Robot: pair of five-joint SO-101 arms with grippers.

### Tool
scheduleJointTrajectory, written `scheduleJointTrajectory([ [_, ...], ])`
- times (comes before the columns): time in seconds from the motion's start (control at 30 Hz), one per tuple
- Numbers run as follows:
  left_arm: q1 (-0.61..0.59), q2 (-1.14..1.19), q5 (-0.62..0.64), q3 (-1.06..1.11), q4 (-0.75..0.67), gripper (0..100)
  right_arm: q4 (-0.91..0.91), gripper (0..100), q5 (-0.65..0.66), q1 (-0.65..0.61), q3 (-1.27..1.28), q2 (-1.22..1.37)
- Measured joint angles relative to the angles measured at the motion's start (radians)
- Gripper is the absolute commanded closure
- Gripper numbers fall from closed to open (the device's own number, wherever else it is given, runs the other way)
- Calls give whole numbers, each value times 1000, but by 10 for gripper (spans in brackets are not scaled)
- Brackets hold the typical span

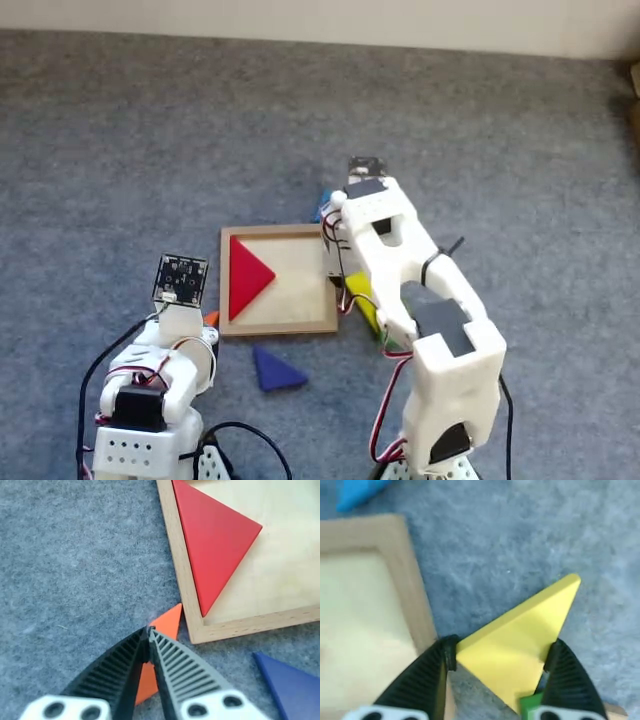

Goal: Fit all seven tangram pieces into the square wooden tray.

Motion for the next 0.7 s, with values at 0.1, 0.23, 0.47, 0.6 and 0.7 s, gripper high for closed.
scheduleJointTrajectory([
  [0.1, 0, 0, 0, 0, 0, 991, -2, 851, 6, -5, 0, -66],
  [0.23, 0, 0, 0, 0, 0, 991, -2, 851, 9, -5, 0, -107],
  [0.47, 0, 0, 0, 0, 0, 991, -3, 851, 83, -17, 0, -115],
  [0.6, 0, 0, 0, 0, 0, 991, -3, 851, 186, -78, -6, -115],
  [0.7, 0, 0, 0, 0, 0, 991, -3, 847, 252, -112, -12, -115],
])
